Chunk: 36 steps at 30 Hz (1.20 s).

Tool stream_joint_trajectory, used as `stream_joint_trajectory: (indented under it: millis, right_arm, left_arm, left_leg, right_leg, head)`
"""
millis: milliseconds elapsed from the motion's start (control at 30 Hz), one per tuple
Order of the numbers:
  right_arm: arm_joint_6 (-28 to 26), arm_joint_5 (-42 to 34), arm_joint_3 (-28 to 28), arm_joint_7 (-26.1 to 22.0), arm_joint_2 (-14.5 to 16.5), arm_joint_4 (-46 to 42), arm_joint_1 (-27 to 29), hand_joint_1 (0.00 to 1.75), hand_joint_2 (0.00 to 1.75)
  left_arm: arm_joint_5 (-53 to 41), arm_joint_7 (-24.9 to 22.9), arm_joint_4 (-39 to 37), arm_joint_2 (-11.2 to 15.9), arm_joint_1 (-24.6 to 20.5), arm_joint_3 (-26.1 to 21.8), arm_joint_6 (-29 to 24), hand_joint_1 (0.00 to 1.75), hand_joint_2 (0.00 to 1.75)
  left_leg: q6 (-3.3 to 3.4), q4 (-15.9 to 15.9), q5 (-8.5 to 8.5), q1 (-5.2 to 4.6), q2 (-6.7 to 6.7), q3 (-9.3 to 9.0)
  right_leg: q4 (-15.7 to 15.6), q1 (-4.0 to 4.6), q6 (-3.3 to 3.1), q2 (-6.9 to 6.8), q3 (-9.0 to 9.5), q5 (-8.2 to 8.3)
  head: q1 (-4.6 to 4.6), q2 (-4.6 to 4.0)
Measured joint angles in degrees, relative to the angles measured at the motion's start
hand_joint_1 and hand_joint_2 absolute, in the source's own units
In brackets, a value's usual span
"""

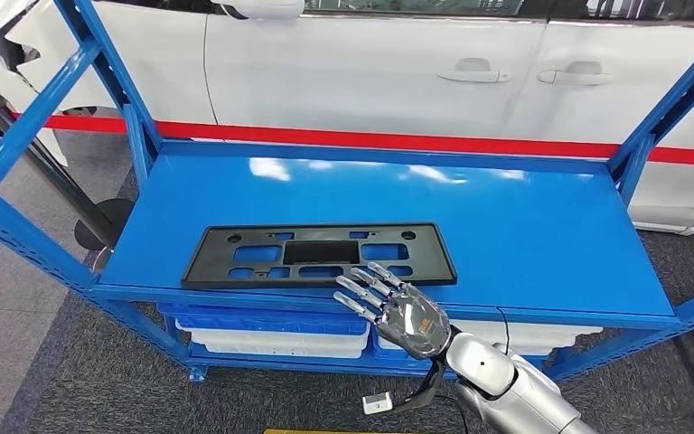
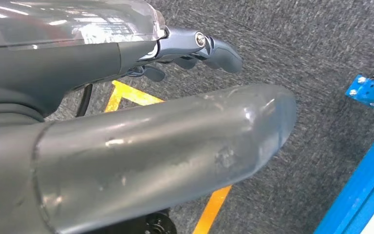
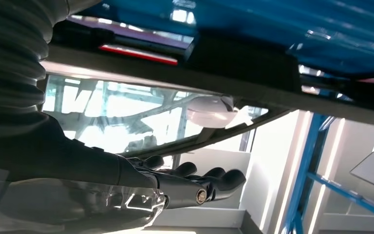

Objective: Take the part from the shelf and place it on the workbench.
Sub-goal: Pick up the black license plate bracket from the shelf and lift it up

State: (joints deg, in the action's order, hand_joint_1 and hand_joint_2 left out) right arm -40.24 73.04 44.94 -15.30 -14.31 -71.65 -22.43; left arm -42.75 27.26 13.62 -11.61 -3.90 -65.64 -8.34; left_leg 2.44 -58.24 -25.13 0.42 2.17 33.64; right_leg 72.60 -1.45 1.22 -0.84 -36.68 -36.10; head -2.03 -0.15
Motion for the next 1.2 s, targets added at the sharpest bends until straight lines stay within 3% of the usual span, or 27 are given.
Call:
stream_joint_trajectory:
  millis: [33,67,133,167,200,267,367,433,500,533,567,600,667,700,733,800,900,1000,1033,1067,1100,1167,1200]
  right_arm:
    - [0.0,-0.17,0.27,0.15,0.0,0.3,-0.04,0.0,1.75]
    - [0.0,-0.35,0.54,0.34,-0.01,0.56,-0.18,0.0,1.75]
    - [0.0,-0.98,1.1,1.03,0.0,1.0,-0.83,0.0,1.75]
    - [0.0,-1.39,1.49,1.43,0.02,1.2,-1.36,0.0,1.75]
    - [0.0,-1.79,1.9,1.76,0.04,1.37,-1.96,0.0,1.75]
    - [0.01,-2.4,2.78,2.32,0.08,1.68,-2.99,0.0,1.75]
    - [0.01,-3.17,4.14,3.55,-0.1,2.19,-3.98,0.0,1.75]
    - [0.0,-3.64,5.12,4.5,-0.55,2.83,-4.74,0.0,1.75]
    - [-0.02,-3.9,6.03,5.19,-0.97,3.6,-5.31,0.0,1.75]
    - [-0.04,-3.97,6.36,5.4,-1.08,3.91,-5.47,0.0,1.75]
    - [-0.07,-4.01,6.62,5.56,-1.12,4.16,-5.62,0.0,1.75]
    - [-0.09,-4.04,6.84,5.68,-1.12,4.37,-5.78,0.0,1.75]
    - [-0.08,-4.17,7.28,5.99,-1.12,4.82,-6.14,0.0,1.75]
    - [-0.08,-4.3,7.47,6.16,-1.13,5.08,-6.36,0.0,1.75]
    - [-0.08,-4.44,7.65,6.36,-1.13,5.31,-6.6,0.0,1.75]
    - [-0.08,-4.69,8.02,6.74,-1.14,5.67,-7.06,0.0,1.75]
    - [-0.09,-5.03,8.39,7.15,-0.98,6.03,-7.29,0.0,1.75]
    - [-0.1,-6.14,9.17,8.37,-0.62,6.9,-7.41,0.0,1.75]
    - [-0.1,-6.71,9.68,9.05,-0.52,7.32,-7.57,0.0,1.75]
    - [-0.11,-7.28,10.26,9.74,-0.41,7.71,-7.82,0.0,1.75]
    - [-0.11,-7.84,10.81,10.38,-0.3,8.04,-8.17,0.0,1.75]
    - [-0.1,-9.05,12.07,11.68,0.08,8.89,-9.03,0.0,1.75]
    - [-0.1,-9.71,12.78,12.36,0.39,9.45,-9.53,0.0,1.75]
  left_arm:
    - [0.0,0.0,0.0,0.0,-0.02,0.0,0.02,0.0,0.0]
    - [-0.01,0.0,0.0,-0.01,-0.01,0.0,0.05,0.0,0.0]
    - [-0.05,0.0,0.0,-0.11,0.05,0.0,0.14,0.0,0.0]
    - [-0.11,0.01,0.0,-0.19,0.03,-0.01,0.17,0.0,0.0]
    - [-0.17,0.01,0.0,-0.26,-0.01,-0.01,0.19,0.0,0.0]
    - [-0.3,0.01,0.0,-0.33,-0.09,-0.02,0.2,0.0,0.0]
    - [-0.46,0.02,0.0,-0.34,-0.23,-0.02,0.24,0.0,0.0]
    - [-0.63,0.01,0.0,-0.34,-0.36,-0.02,0.27,0.0,0.0]
    - [-0.88,-0.03,0.0,-0.39,-0.38,-0.01,0.29,0.0,0.0]
    - [-0.97,-0.05,0.0,-0.4,-0.33,-0.01,0.29,0.0,0.0]
    - [-1.0,-0.06,0.0,-0.42,-0.26,-0.01,0.28,0.0,0.0]
    - [-1.02,-0.07,0.0,-0.42,-0.21,-0.02,0.26,0.0,0.0]
    - [-1.09,-0.08,0.0,-0.41,-0.15,-0.03,0.2,0.0,0.0]
    - [-1.19,-0.11,0.0,-0.4,-0.14,-0.03,0.13,0.0,0.0]
    - [-1.27,-0.18,0.0,-0.4,-0.14,-0.04,0.07,0.0,0.0]
    - [-1.46,-0.34,0.0,-0.42,-0.19,-0.04,-0.06,0.0,0.0]
    - [-1.61,-0.43,0.0,-0.55,-0.3,-0.04,-0.09,0.0,0.0]
    - [-1.93,-0.4,0.0,-0.58,-0.55,-0.04,-0.08,0.0,0.0]
    - [-2.09,-0.43,0.0,-0.58,-0.59,-0.04,-0.06,0.0,0.0]
    - [-2.23,-0.46,0.0,-0.57,-0.59,-0.04,-0.04,0.0,0.0]
    - [-2.35,-0.5,0.0,-0.57,-0.58,-0.04,-0.03,0.0,0.0]
    - [-2.65,-0.6,0.0,-0.63,-0.58,-0.04,-0.01,0.0,0.0]
    - [-2.83,-0.63,0.0,-0.67,-0.61,-0.04,0.0,0.0,0.0]
  left_leg:
    - [0.0,-0.01,-0.28,-0.01,0.19,-0.33]
    - [-0.06,-0.02,-0.61,-0.01,0.37,-0.81]
    - [-0.36,-0.01,-1.4,-0.02,0.59,-1.91]
    - [-0.64,-0.04,-1.81,-0.12,0.63,-2.27]
    - [-0.97,-0.07,-2.14,-0.21,0.63,-2.39]
    - [-1.68,0.05,-2.44,-0.34,0.55,-2.35]
    - [-2.76,-0.96,-3.43,-0.24,0.15,-2.36]
    - [-3.37,-6.31,-6.06,-0.21,-0.46,0.18]
    - [-3.7,-13.86,-8.7,-0.23,-0.87,4.85]
    - [-3.77,-15.93,-8.68,-0.22,-0.93,6.5]
    - [-3.77,-16.11,-7.57,-0.22,-0.95,7.26]
    - [-3.68,-14.05,-5.41,-0.23,-0.95,6.88]
    - [-3.17,-6.57,-0.47,-0.36,-0.62,4.32]
    - [-2.82,-3.5,0.98,-0.47,-0.38,3.22]
    - [-2.46,-1.6,1.61,-0.61,-0.15,2.57]
    - [-1.81,-0.83,1.38,-0.82,-0.03,2.32]
    - [-0.74,0.19,1.67,-0.2,0.01,1.45]
    - [-0.18,0.56,1.64,-0.02,0.17,1.08]
    - [-0.13,0.54,1.52,-0.05,0.22,1.0]
    - [-0.12,0.52,1.38,-0.07,0.26,0.85]
    - [-0.19,0.48,1.2,-0.07,0.31,0.61]
    - [-0.54,0.35,0.75,-0.09,0.34,0.05]
    - [-0.81,0.19,0.51,-0.2,0.32,-0.06]
  right_leg:
    - [1.7,-0.1,0.06,0.03,-1.49,0.44]
    - [1.25,-0.19,0.05,0.03,-1.97,2.1]
    - [-5.04,-0.29,-0.23,-0.23,-0.3,7.55]
    - [-8.38,-0.15,-0.43,-0.5,0.88,9.53]
    - [-11.16,0.01,-0.66,-0.75,1.95,10.29]
    - [-13.12,0.37,-1.02,-0.89,2.89,9.6]
    - [-14.11,0.14,-1.66,-0.89,3.77,9.15]
    - [-14.55,0.11,-2.2,-1.41,4.42,8.92]
    - [-14.58,0.3,-2.6,-1.78,4.84,8.5]
    - [-14.57,0.37,-2.69,-1.87,5.11,8.25]
    - [-14.56,0.42,-2.7,-1.93,5.45,7.97]
    - [-14.55,0.45,-2.64,-1.94,5.87,7.69]
    - [-14.47,0.58,-2.34,-1.96,6.8,7.0]
    - [-14.39,0.73,-2.07,-1.9,7.1,6.66]
    - [-14.35,0.84,-1.8,-1.87,7.26,6.39]
    - [-14.52,0.93,-1.23,-1.79,7.38,6.16]
    - [-13.0,0.71,-0.58,-1.34,6.88,4.76]
    - [-2.89,0.22,-0.17,-0.17,1.73,0.32]
    - [0.12,0.08,-0.04,0.0,-0.09,-0.27]
    - [1.37,-0.02,0.04,0.07,-1.16,0.24]
    - [0.34,-0.11,0.04,0.06,-1.14,1.93]
    - [-6.61,-0.18,-0.27,-0.37,1.44,6.76]
    - [-10.15,-0.04,-0.47,-0.72,2.93,8.34]
  head:
    - [0.0,0.0]
    - [0.0,0.0]
    - [0.01,0.0]
    - [0.02,0.0]
    - [0.02,0.0]
    - [0.01,0.0]
    - [-0.01,0.0]
    - [-0.01,0.0]
    - [0.0,0.0]
    - [0.0,0.0]
    - [0.0,0.0]
    - [0.0,0.0]
    - [0.01,0.0]
    - [0.01,0.0]
    - [0.01,0.0]
    - [-0.01,0.0]
    - [0.01,0.0]
    - [0.01,0.0]
    - [0.01,0.0]
    - [0.01,0.0]
    - [0.0,0.0]
    - [0.01,0.0]
    - [0.01,0.0]
